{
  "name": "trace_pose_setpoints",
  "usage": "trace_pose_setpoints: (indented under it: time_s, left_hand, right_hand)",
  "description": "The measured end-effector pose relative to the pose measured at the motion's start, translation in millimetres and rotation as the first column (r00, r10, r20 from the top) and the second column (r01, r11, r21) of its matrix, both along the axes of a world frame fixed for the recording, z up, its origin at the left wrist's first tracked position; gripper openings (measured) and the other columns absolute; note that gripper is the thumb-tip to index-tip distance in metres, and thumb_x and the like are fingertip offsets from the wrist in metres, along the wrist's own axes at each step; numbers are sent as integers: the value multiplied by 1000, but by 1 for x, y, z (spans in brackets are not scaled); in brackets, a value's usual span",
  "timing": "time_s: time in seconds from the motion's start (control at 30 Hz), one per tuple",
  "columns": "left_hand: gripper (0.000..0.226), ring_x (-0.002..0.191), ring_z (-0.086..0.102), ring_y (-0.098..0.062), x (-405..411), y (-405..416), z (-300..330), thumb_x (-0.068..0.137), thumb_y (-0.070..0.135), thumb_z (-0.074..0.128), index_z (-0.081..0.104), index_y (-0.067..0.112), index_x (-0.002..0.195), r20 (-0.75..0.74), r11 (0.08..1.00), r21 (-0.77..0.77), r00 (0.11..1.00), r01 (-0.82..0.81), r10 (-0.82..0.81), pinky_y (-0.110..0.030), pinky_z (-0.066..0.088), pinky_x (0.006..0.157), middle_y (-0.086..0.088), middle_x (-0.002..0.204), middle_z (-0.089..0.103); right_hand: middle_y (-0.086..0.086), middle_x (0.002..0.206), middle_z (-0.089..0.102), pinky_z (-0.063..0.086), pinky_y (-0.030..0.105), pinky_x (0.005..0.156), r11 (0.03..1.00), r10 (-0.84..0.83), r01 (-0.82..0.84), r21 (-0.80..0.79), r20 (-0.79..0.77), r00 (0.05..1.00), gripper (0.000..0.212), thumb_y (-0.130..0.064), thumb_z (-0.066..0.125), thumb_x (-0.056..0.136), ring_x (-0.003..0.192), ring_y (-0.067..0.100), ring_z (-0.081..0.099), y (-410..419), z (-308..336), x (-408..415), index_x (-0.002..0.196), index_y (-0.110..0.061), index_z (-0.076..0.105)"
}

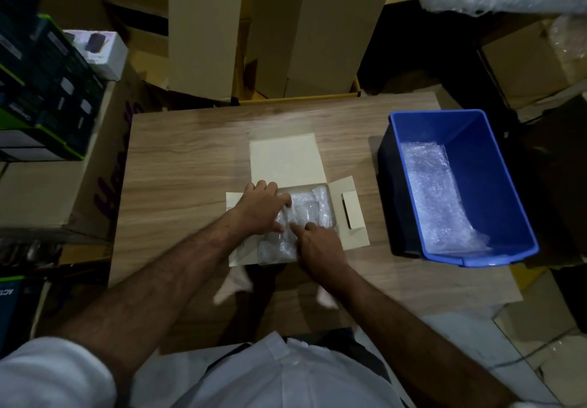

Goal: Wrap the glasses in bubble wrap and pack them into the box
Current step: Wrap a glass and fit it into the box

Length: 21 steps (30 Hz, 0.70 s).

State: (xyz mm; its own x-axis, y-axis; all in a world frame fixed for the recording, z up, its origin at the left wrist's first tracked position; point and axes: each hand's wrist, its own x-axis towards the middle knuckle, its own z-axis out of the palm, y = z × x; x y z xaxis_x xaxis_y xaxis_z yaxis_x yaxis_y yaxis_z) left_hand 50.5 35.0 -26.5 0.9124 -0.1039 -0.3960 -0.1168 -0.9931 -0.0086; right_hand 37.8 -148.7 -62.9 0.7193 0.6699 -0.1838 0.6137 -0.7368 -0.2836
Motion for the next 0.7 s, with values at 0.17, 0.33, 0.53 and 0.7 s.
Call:
trace_pose_setpoints:
  time_s: [0.17,0.33,0.53,0.7]
  left_hand:
    - [68,122,46,-28,1,-5,1,77,56,77,50,31,134,7,999,39,1000,-27,27,-41,36,101,-8,131,50]
    - [67,123,44,-28,0,-4,1,79,58,74,51,35,138,-2,998,47,1000,-30,30,-43,34,105,-9,131,47]
    - [69,130,38,-33,2,-6,-3,86,64,63,41,45,149,-87,992,122,996,-6,16,-46,31,109,-14,141,38]
    - [67,134,34,-36,3,-7,-1,92,59,57,35,42,153,-143,994,108,990,22,-6,-49,27,113,-17,145,34]
  right_hand:
    - [10,117,66,54,39,85,995,29,-31,-98,-18,999,59,-35,60,98,96,25,66,4,-2,2,150,-16,38]
    - [12,118,66,54,41,87,990,33,-37,-139,-30,999,59,-32,58,99,98,27,66,6,-1,6,151,-16,36]
    - [9,108,67,56,39,82,988,21,-27,-155,-37,999,45,-29,55,100,91,23,67,8,-1,6,142,-17,45]
    - [-2,92,74,61,34,76,994,-106,105,-21,-38,994,18,-26,62,96,80,13,70,1,1,8,112,-26,72]
